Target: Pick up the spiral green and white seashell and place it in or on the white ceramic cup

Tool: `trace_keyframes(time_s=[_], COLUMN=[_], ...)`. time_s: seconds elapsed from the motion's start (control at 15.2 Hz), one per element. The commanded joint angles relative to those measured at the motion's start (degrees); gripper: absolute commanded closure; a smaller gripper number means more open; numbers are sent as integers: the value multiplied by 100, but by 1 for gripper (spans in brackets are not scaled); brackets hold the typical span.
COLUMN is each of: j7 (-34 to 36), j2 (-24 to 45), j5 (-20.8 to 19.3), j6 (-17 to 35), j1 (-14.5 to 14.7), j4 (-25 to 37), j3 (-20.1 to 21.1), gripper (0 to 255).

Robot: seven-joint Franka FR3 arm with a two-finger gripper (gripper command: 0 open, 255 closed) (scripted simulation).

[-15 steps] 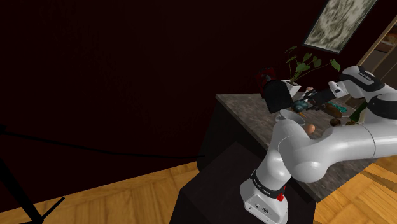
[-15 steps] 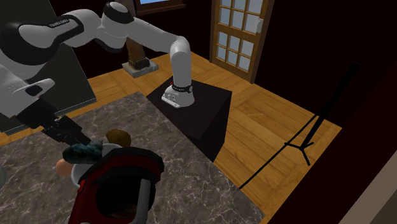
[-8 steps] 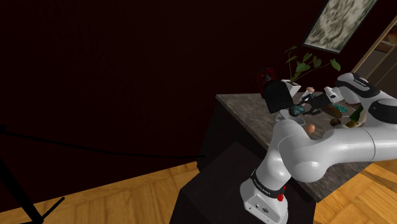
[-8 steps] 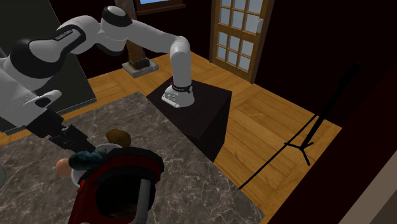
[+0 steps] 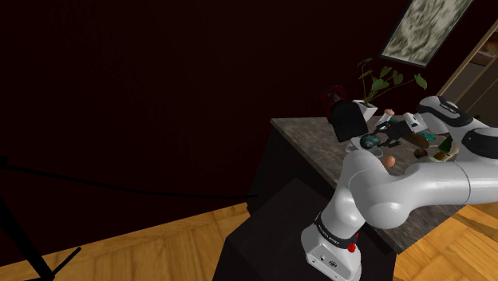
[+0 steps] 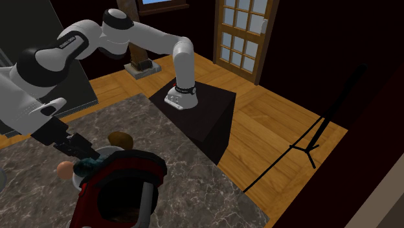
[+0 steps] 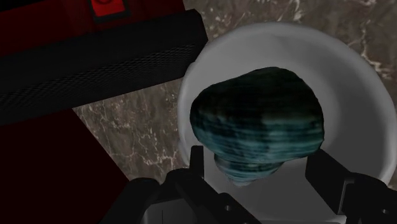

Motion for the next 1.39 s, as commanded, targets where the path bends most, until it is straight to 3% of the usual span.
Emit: trace_keyframes(time_s=[0.0,0.13,0.2,0.53,0.79,1.32], j7=[0,0,0,0,0,0], j2=[-1,-1,-1,-1,-121,-121], j5=[-1,-1,-1,-1,-179,-179], j6=[2,2,2,2,-799,-799], j1=[1,1,1,1,131,131], j4=[1,1,0,1,816,816], j3=[1,1,1,1,391,391], gripper=[255,255,0,0,0,0])
